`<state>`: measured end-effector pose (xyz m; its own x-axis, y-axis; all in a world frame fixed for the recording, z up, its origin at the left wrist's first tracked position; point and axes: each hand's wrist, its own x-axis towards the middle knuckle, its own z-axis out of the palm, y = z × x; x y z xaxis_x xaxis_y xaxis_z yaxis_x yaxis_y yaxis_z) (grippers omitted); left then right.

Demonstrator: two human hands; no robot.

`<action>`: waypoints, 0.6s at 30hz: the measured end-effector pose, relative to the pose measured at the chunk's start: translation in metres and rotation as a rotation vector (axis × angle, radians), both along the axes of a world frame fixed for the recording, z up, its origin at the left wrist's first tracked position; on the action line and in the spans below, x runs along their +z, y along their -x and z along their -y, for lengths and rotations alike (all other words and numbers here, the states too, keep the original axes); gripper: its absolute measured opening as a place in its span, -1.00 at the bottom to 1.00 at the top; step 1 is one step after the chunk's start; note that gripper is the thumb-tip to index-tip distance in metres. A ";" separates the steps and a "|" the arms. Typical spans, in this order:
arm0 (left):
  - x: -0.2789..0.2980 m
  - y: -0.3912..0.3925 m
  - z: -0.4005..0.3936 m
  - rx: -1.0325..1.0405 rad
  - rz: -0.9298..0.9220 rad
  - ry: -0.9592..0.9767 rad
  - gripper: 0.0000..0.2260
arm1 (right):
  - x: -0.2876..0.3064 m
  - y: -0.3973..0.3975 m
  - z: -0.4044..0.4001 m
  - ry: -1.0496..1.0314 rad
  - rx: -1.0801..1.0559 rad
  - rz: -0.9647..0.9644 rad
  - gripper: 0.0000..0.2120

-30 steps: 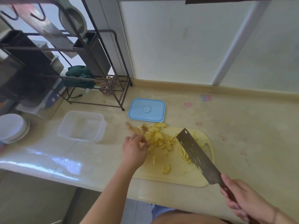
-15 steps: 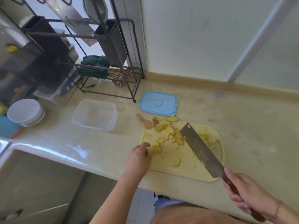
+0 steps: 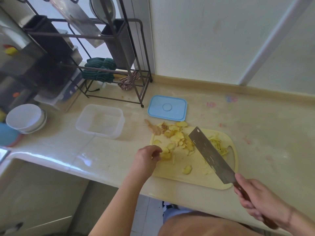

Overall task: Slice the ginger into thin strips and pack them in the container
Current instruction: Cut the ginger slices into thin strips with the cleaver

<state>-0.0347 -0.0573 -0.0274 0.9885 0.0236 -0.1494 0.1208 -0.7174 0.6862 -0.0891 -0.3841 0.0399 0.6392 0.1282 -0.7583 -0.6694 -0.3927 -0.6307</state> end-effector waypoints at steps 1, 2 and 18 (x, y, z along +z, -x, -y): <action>-0.001 -0.003 0.002 -0.027 0.009 -0.012 -0.79 | 0.000 0.000 -0.001 0.002 0.006 0.004 -0.31; -0.003 -0.005 0.003 -0.058 0.033 -0.041 -0.78 | 0.000 0.000 -0.001 0.005 0.011 0.009 -0.31; -0.004 0.018 0.025 -0.086 -0.049 0.106 -0.74 | 0.000 -0.005 -0.002 0.038 0.043 0.029 -0.30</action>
